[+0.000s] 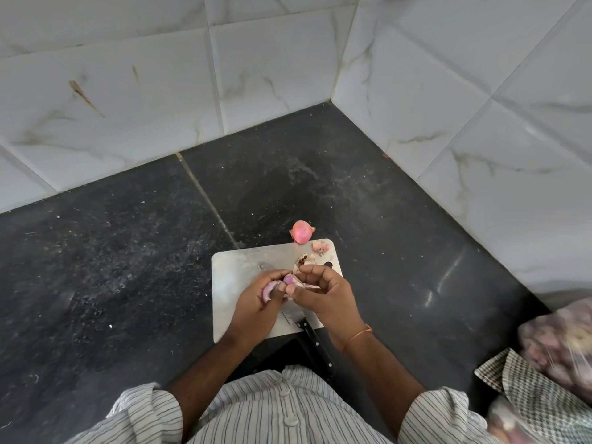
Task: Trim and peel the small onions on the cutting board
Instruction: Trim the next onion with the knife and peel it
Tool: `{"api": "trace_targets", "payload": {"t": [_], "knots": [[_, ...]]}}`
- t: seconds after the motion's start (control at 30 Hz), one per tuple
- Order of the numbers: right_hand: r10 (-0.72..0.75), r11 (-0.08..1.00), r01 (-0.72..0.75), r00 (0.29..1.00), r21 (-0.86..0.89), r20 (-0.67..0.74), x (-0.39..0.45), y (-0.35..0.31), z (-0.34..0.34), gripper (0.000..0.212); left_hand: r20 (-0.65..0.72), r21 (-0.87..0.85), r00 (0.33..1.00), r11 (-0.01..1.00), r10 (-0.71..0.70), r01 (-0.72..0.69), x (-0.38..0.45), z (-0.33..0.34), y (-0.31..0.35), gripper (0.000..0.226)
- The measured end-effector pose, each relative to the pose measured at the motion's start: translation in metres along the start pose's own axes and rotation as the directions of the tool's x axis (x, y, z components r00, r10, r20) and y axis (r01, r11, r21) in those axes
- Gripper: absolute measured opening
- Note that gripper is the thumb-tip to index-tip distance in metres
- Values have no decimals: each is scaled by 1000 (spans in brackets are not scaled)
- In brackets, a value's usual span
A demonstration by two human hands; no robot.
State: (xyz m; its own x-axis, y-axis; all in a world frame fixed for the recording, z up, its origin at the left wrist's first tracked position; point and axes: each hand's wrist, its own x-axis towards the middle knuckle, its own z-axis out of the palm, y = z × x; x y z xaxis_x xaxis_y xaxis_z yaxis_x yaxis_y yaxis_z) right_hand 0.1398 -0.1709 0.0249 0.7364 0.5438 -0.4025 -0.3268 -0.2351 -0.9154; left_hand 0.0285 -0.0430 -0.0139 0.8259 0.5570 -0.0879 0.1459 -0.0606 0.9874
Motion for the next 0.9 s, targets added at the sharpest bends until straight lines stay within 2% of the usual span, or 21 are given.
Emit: {"api": "trace_targets", "payload": {"t": [0.07, 0.2, 0.33, 0.47, 0.6, 0.73, 0.9], "knots": [[41, 999, -41, 999, -9, 0, -1, 3, -1, 51, 48, 165, 995, 982, 83, -90, 3, -9, -7, 24], [105, 993, -105, 994, -54, -18, 0, 8, -5, 54, 164, 407, 981, 899, 102, -161, 7, -23, -10, 31], [91, 992, -93, 996, -84, -24, 0, 6, -8, 49, 220, 462, 971, 867, 90, -185, 10, -20, -9, 30], [90, 991, -90, 996, -98, -9, 1, 6, -9, 49, 182, 477, 981, 866, 69, -149, 13, -16, -8, 20], [97, 992, -97, 995, -86, -7, 5, 9, -7, 53, 117, 383, 993, 921, 25, -68, 14, -14, -5, 18], [75, 995, -75, 997, -71, -7, 10, 7, -12, 58, 106, 119, 990, 990, -92, 79, 14, -12, -2, 20], [70, 998, -70, 997, -4, -24, 13, 10, -17, 68, 88, -88, 980, 979, -178, 185, 16, -6, -6, 17]]}}
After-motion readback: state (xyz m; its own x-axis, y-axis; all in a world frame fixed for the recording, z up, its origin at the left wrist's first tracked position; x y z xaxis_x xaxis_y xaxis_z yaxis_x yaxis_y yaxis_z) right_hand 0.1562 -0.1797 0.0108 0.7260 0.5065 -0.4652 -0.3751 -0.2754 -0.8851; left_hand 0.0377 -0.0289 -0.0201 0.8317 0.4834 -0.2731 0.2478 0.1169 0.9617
